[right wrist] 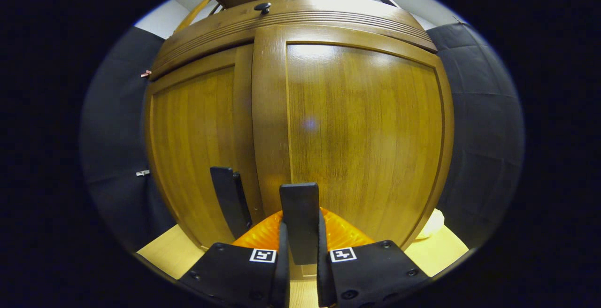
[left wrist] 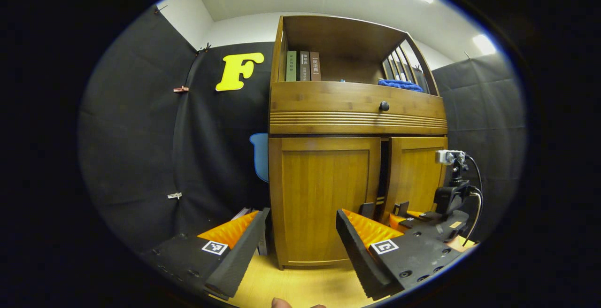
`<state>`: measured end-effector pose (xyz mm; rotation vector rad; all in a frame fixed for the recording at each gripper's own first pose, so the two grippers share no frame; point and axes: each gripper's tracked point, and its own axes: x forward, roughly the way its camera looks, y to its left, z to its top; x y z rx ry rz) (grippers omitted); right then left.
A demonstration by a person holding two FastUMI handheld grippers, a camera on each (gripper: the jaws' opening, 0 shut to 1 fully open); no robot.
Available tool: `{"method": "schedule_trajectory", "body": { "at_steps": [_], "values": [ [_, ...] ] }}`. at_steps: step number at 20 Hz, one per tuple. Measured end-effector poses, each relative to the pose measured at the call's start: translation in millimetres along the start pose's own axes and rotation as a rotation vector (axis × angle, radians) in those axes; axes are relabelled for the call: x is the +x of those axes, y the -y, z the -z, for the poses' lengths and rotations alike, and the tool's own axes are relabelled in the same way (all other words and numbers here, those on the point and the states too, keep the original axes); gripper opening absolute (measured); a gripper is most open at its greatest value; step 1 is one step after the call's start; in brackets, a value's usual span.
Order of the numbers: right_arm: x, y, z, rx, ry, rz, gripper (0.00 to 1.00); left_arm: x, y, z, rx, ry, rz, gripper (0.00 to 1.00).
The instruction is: Open the right door of the double-door shoe cabinet with the right hand, and open the left door with the left hand.
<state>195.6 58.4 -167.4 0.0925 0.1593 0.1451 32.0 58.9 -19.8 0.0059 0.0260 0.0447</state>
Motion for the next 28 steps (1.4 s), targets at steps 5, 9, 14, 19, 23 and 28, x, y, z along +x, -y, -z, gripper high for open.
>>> {"method": "schedule_trajectory", "body": {
  "at_steps": [5,9,14,19,23,28],
  "values": [
    [-35,9,0,0.004,-0.009,-0.035,0.27,-15,3,-2,-0.010,-0.002,-0.015,0.95],
    [-62,21,1,0.012,-0.007,-0.049,0.27,-28,3,-1,-0.011,-0.003,-0.032,0.95],
    [-94,40,3,0.019,-0.007,-0.037,0.27,-43,10,2,-0.021,-0.010,-0.031,0.93],
    [-124,64,1,0.023,-0.009,0.002,0.26,-55,20,2,-0.024,-0.009,-0.016,0.93],
    [-142,85,0,0.012,-0.019,0.048,0.23,-59,30,3,-0.019,-0.012,-0.002,0.93],
    [-159,108,1,0.020,-0.035,0.082,0.25,-58,44,8,-0.032,-0.022,0.020,0.95]
  ]
}}
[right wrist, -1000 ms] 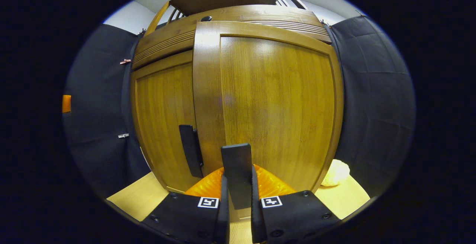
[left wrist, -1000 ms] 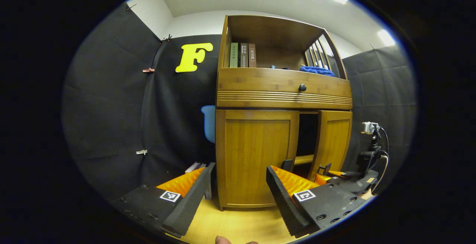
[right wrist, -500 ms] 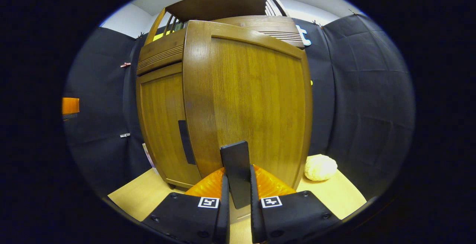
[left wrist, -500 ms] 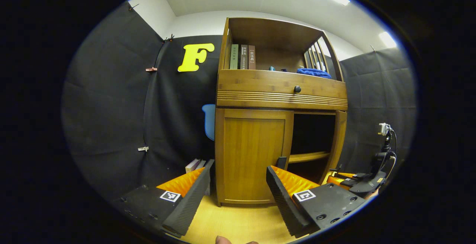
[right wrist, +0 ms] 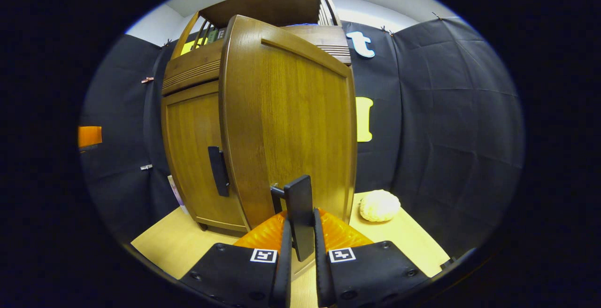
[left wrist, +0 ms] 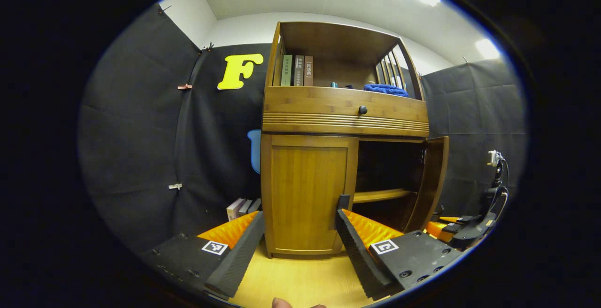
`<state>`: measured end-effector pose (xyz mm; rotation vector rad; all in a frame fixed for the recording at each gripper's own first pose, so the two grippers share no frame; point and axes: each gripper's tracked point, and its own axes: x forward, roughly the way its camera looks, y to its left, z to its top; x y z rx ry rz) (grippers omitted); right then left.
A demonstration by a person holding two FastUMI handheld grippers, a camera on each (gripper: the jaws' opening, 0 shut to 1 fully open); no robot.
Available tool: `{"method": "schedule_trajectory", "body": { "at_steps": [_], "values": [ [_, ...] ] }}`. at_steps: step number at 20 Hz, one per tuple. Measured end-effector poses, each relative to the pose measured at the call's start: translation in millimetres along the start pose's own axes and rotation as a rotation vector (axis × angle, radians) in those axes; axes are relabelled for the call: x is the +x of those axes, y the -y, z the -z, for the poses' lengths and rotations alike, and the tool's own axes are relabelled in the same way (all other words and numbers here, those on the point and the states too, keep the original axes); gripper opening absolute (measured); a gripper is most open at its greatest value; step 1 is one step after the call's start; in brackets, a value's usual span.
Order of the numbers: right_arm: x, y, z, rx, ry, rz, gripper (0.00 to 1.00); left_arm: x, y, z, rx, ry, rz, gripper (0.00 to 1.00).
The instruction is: Open the right door of the double-door shoe cabinet with the right hand, and open the left door with the left hand.
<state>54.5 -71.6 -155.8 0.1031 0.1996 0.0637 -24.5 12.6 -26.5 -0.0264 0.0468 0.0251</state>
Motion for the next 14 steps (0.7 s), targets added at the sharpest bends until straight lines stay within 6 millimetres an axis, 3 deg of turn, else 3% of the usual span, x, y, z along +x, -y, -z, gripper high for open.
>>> {"method": "schedule_trajectory", "body": {
  "at_steps": [14],
  "values": [
    [-21,69,-11,0.039,-0.002,0.039,0.22,26,33,0,-0.028,-0.010,0.017,0.96]
  ]
}}
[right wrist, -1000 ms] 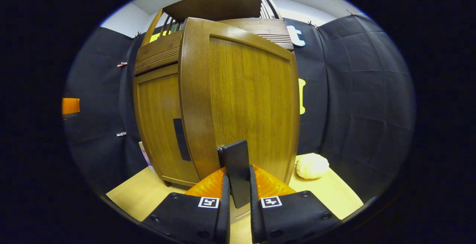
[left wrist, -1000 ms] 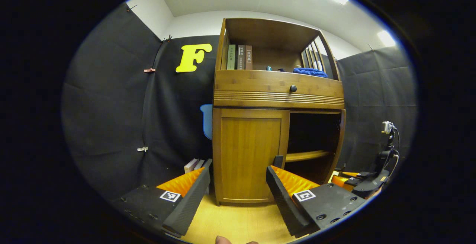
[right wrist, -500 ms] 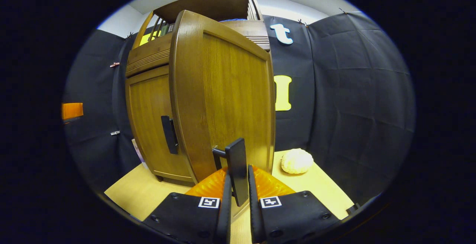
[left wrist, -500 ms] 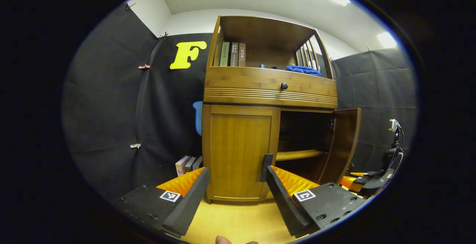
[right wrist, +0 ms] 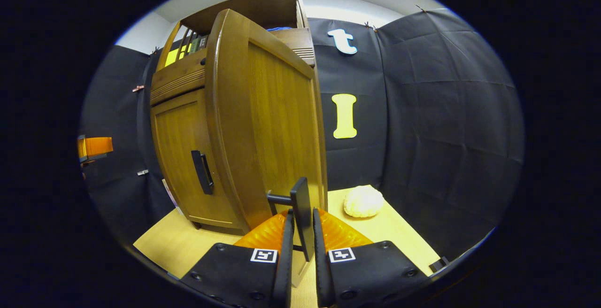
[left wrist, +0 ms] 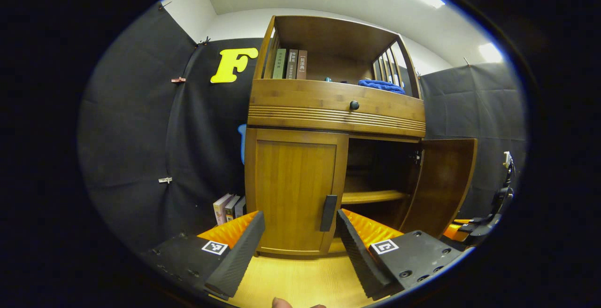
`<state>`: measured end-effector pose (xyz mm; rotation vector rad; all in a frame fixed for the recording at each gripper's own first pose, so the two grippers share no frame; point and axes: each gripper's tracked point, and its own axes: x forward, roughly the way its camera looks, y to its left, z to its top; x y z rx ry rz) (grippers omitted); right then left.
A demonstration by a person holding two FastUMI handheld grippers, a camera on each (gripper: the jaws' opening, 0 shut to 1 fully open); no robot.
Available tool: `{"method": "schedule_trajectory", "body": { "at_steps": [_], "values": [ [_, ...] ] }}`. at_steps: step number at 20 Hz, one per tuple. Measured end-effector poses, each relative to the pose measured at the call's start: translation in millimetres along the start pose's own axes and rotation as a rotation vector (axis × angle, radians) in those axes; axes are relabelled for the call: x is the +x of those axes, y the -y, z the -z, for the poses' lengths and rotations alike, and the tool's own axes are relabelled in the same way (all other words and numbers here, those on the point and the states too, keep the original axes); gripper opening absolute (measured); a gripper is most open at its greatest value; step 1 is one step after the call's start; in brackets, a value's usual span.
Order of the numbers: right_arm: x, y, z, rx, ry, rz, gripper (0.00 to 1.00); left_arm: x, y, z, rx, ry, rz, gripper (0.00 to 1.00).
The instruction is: Open the right door of the double-door shoe cabinet with the right hand, and open the left door with the left hand.
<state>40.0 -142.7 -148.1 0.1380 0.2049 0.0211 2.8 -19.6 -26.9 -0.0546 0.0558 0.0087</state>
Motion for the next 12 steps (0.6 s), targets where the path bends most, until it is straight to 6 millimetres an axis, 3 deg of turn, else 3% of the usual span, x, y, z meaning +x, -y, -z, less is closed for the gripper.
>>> {"method": "schedule_trajectory", "body": {
  "at_steps": [1,2,5,6,7,12],
  "values": [
    [3,10,0,-0.009,0.001,0.007,0.25,4,2,-2,0.000,0.006,-0.005,0.96],
    [1,20,-1,-0.012,0.005,0.005,0.20,9,5,-3,0.000,0.008,-0.011,0.96],
    [0,39,-7,-0.012,0.005,-0.013,0.19,21,17,-6,-0.004,0.015,-0.015,0.93],
    [-1,49,-9,-0.019,0.005,-0.013,0.28,26,22,-6,-0.003,0.014,-0.014,0.95],
    [-1,57,-11,-0.019,0.005,-0.009,0.20,31,27,-8,0.001,0.012,-0.014,0.95],
    [-1,79,-14,0.007,-0.014,-0.040,0.19,51,51,-9,0.017,0.024,-0.007,0.96]
  ]
}}
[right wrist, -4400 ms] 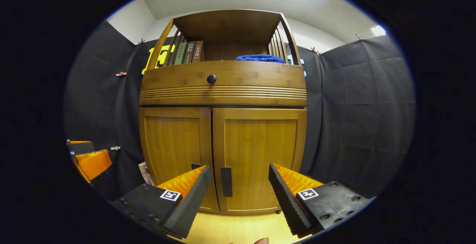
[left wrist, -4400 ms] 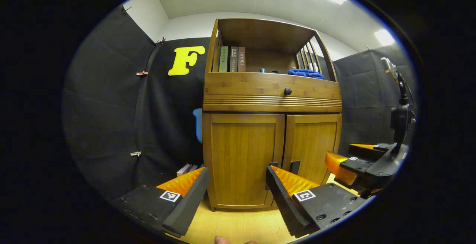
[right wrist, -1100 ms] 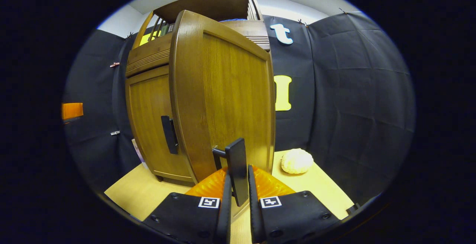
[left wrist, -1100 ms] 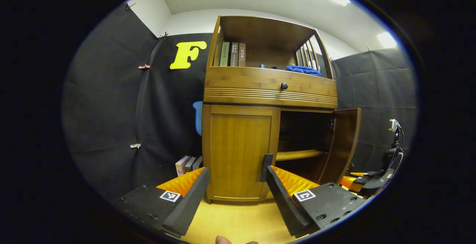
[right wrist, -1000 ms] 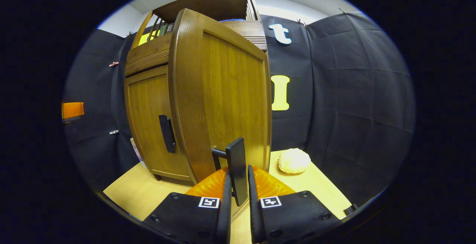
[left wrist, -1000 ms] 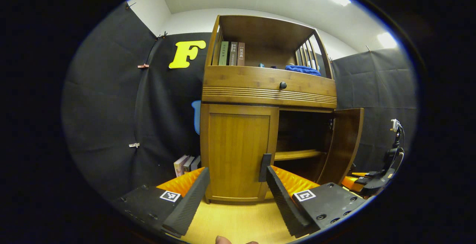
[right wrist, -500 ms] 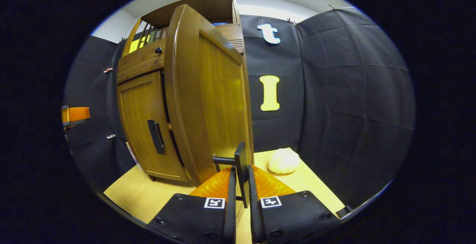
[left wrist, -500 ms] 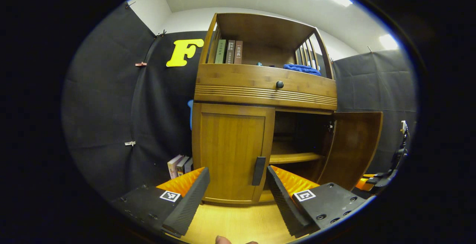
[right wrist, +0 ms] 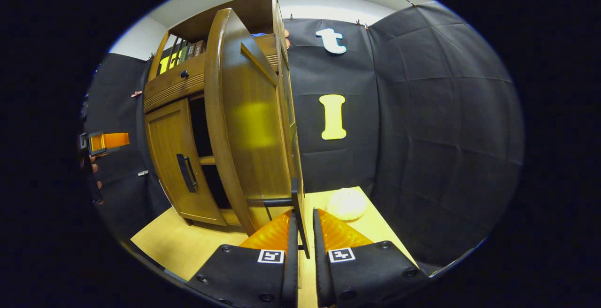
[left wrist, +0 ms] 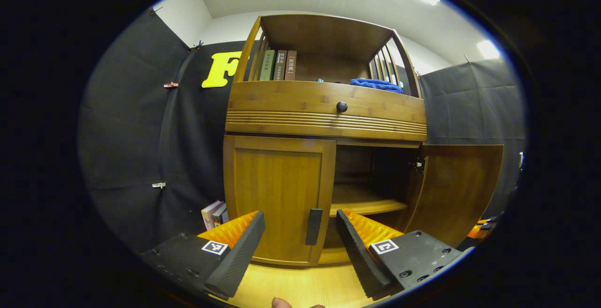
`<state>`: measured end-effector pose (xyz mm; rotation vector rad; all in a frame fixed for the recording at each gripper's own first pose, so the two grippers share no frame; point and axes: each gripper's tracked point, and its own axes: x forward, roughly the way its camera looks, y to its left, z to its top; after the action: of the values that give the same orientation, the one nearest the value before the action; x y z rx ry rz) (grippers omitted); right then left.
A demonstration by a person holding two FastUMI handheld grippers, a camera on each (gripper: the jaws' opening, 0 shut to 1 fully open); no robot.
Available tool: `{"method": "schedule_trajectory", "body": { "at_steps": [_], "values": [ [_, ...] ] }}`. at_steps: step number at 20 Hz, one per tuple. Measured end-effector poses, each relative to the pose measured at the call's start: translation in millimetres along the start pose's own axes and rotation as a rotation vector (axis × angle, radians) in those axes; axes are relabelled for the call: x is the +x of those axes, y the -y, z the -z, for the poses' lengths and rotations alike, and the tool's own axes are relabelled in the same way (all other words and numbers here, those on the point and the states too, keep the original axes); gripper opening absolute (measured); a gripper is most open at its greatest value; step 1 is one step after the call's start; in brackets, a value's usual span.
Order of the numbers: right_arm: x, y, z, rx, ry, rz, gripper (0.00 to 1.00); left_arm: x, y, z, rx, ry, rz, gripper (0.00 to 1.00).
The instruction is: Open the right door of the double-door shoe cabinet with the right hand, and open the left door with the left hand.
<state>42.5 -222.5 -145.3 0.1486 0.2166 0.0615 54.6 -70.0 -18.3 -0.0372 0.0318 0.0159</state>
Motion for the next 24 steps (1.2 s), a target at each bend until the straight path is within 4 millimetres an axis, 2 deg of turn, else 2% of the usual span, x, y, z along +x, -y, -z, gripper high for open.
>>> {"method": "schedule_trajectory", "body": {
  "at_steps": [4,13,17,18,19,22,24],
  "values": [
    [-1,4,-3,-0.017,0.007,-0.003,0.19,15,14,3,0.000,0.003,0.001,0.93],
    [-5,25,-4,-0.019,0.003,0.014,0.20,42,36,14,0.011,-0.004,0.022,0.95],
    [-15,30,-6,-0.084,0.020,0.014,0.24,50,44,18,0.032,-0.007,0.032,0.95],
    [-16,30,-5,-0.099,0.019,0.014,0.29,53,46,19,0.035,-0.008,0.035,0.95],
    [-18,32,-5,-0.113,0.021,0.024,0.22,55,48,19,0.037,-0.008,0.037,0.95],
    [-22,45,-14,-0.110,0.048,0.069,0.56,65,48,25,0.037,-0.010,0.033,0.95],
    [-27,57,-22,-0.090,0.067,0.104,0.78,74,46,35,0.026,-0.022,0.027,0.95]
  ]
}}
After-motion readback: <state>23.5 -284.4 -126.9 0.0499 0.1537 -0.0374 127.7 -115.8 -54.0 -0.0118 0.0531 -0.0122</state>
